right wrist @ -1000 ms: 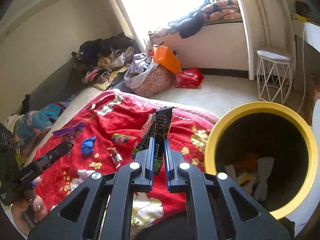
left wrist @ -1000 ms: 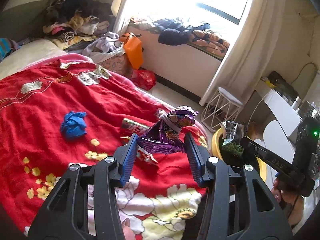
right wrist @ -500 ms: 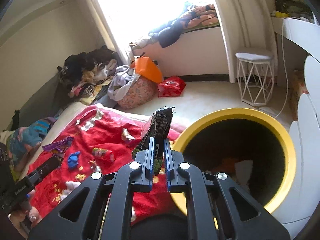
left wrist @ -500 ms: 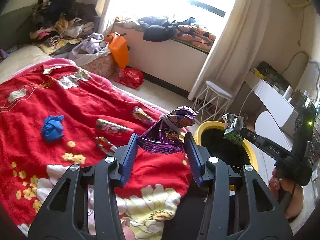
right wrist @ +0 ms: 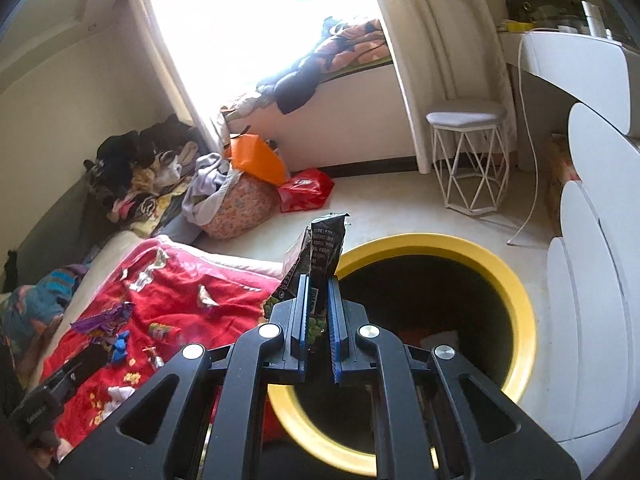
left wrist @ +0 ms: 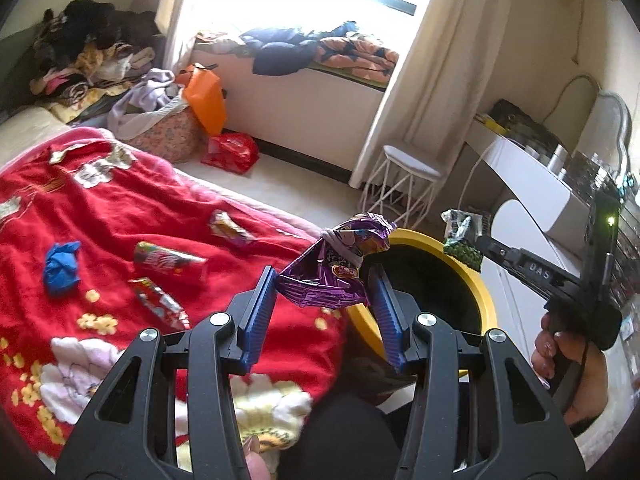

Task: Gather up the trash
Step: 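Carry the purple wrapper and dark snack bag over the bin and open both tools, then move both open tools back over the bed toward the remaining wrappers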

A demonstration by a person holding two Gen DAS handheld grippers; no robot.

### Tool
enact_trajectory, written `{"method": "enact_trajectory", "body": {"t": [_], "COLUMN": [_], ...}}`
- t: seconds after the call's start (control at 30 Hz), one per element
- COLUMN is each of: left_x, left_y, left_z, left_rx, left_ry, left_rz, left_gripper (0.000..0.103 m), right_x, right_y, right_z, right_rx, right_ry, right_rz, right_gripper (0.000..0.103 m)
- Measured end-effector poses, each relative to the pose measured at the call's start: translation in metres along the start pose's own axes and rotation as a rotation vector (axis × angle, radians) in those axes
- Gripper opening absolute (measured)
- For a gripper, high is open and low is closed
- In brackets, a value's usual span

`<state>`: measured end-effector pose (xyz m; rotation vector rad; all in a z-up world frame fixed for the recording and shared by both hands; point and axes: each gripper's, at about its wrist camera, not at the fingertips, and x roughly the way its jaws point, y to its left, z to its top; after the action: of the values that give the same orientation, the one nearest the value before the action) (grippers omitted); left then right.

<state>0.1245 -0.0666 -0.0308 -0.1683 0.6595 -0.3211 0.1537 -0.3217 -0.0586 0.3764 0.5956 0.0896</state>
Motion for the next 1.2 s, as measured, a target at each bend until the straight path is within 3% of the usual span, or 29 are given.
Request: {"method": "enact_trajectory", "body": {"t": [0.57,1.03,1.1,1.2], "left_x": [0.052,0.108,0.112,0.11], "left_y": [-0.058,-0.081,-0.081,-0.072], "left_z": [-0.021,-0.038,-0.038,-0.035], "left_rx": [0.102,0.108,0.111,0.07], "left_ry": [0.097,0.178,0.176,0.171], "left_rz": [-0.055,-0.087,-0.076,-0.073], "left_gripper": [0.04,0.042,0.06,0.084], "right_x": [0.012,0.025,0.024,0.024], "right_y": [-0.049,-0.089,-0.092,-0.093], "right_z": [-0.003,-0.01,-0.01,-0.01], "right_rx": [0.051,0.115,0.117,0.12], "right_ry": [0.055,0.129,0.13,0.131], "right_rz": [-0.07,-0.048,-0.047,-0.037], "right_gripper": [0.009,0.012,0.016,0.031]}}
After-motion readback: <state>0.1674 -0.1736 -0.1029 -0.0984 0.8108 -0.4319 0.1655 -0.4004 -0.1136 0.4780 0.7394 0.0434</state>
